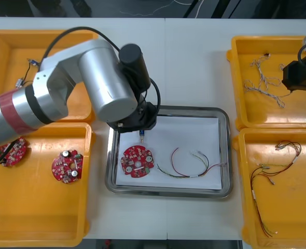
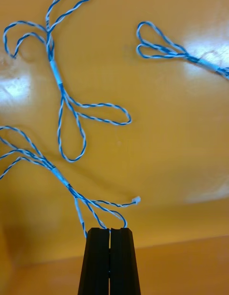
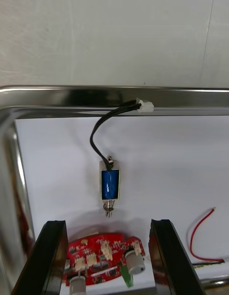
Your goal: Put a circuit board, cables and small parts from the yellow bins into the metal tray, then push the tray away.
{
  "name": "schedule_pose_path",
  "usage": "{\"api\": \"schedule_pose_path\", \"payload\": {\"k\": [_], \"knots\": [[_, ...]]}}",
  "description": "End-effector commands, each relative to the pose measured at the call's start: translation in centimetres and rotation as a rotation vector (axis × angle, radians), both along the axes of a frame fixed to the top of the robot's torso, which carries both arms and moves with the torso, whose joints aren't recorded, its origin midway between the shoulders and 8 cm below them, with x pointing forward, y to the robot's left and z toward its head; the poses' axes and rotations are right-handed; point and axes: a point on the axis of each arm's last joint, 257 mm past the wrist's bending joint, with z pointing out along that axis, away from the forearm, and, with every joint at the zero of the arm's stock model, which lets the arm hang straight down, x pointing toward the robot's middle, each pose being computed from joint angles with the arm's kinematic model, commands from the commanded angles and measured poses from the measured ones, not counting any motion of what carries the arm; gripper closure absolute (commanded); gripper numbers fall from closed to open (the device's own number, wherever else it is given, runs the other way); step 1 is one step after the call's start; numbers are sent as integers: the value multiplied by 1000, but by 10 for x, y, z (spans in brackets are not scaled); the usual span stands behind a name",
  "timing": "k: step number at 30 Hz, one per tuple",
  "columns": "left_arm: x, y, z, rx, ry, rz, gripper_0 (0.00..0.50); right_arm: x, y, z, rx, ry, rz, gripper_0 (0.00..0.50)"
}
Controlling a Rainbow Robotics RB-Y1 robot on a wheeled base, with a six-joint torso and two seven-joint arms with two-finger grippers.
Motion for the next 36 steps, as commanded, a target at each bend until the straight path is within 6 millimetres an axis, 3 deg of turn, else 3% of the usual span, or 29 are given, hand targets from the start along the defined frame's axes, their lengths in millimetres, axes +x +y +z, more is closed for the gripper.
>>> {"api": "schedule_pose_path", "payload": {"k": [1, 6, 15, 22, 28, 36], "knots": [[7, 24, 45, -52, -17, 99, 0, 1, -43, 20, -56, -40, -18, 500], [12, 44, 74, -60, -12, 150, 0, 0, -59, 15, -66, -28, -19, 500], [20, 104, 121, -102, 45, 275, 0, 4, -89, 12, -87, -42, -32, 500], [30, 157, 134, -100, 78, 362, 0, 1, -110, 13, -118, -39, -31, 500], [40, 201, 136, -85, 91, 440, 0, 0, -116, 14, -128, -37, -27, 500], [50, 239, 143, -130, 108, 550, 0, -2, -118, 7, -122, -32, -28, 500]]}}
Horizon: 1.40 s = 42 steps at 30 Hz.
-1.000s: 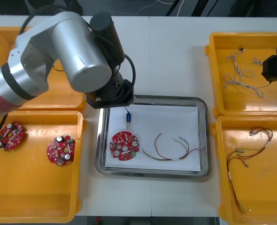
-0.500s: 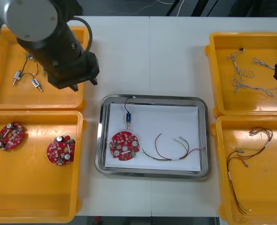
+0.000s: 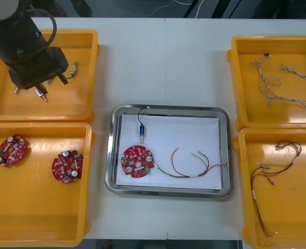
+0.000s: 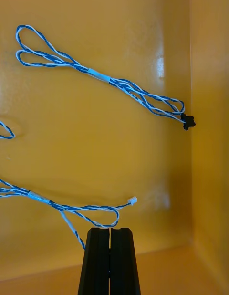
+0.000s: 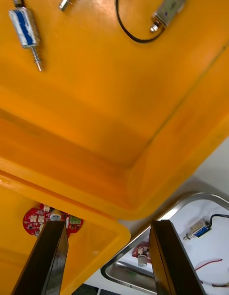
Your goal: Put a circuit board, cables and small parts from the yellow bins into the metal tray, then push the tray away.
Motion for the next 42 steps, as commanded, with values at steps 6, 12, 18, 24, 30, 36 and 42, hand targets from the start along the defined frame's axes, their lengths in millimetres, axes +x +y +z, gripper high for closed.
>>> {"api": "schedule_pose_path", "payload": {"k": [6, 12, 18, 24, 30, 36, 42], "knots": [[21, 45, 45, -49, -66, 75, 0, -6, -24, 18, -15, -29, -9, 428], [33, 55, 42, -84, -85, 84, 0, -10, -20, 18, 7, -15, 7, 26], [42, 69, 36, -94, -93, 57, 0, -16, -13, 22, 50, 6, 17, 0], [51, 81, 30, -91, -112, 17, 0, -16, 9, 28, 95, 33, 23, 0], [55, 95, 24, -80, -119, -4, 0, -4, 39, 25, 138, 25, 35, 0], [58, 109, 16, -83, -114, -7, 0, 7, 60, 16, 66, 22, 181, 0], [65, 113, 5, -58, -127, -10, 0, 11, 67, 9, -59, 40, 347, 0]]}}
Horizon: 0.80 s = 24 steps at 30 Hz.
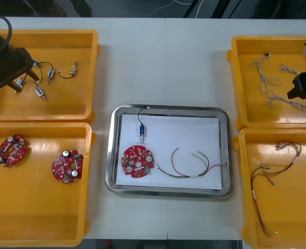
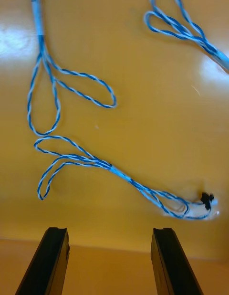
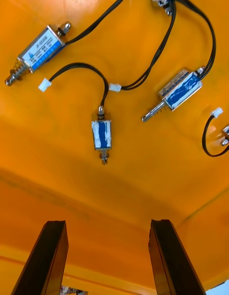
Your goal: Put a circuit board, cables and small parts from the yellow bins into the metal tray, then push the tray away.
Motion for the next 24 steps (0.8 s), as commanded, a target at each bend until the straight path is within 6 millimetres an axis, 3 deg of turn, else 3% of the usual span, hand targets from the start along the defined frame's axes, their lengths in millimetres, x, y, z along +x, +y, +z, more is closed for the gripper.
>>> {"api": "schedule_pose_path", "payload": {"k": [1, 10, 24], "knots": [[20, 13, 32, 56, -101, -62, 0, 19, 10, 21, -105, -62, 129, 0], [29, 13, 13, 14, -100, -68, 0, 32, 3, 4, -345, -79, 367, 0], [45, -3, -13, 21, -125, -79, 0, 30, -35, -4, -333, -89, 340, 0]]}}
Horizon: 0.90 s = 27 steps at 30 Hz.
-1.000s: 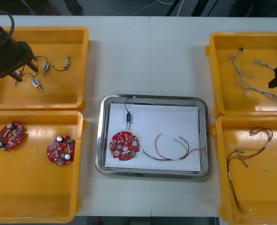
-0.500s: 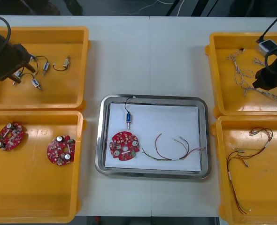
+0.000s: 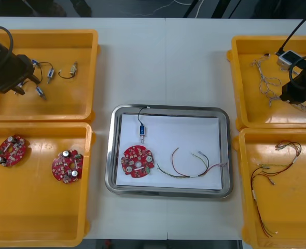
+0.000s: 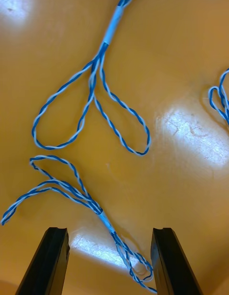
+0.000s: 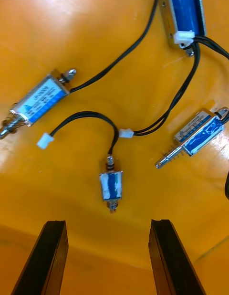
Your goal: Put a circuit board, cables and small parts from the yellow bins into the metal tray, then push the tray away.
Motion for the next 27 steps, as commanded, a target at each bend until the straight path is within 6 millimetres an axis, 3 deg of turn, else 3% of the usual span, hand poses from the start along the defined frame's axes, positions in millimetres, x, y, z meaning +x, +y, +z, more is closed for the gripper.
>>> {"api": "schedule_pose_path", "payload": {"k": [1, 11, 27], "knots": [[20, -20, 16, 40, -57, -67, 0, 0, -38, 13, -6, -20, -40, 0], [23, -27, -1, 79, -56, -89, 0, 15, -43, 12, -26, -35, -32, 0], [23, -27, -20, 121, -47, -108, 0, 18, -20, -1, 12, 3, 38, 0]]}}
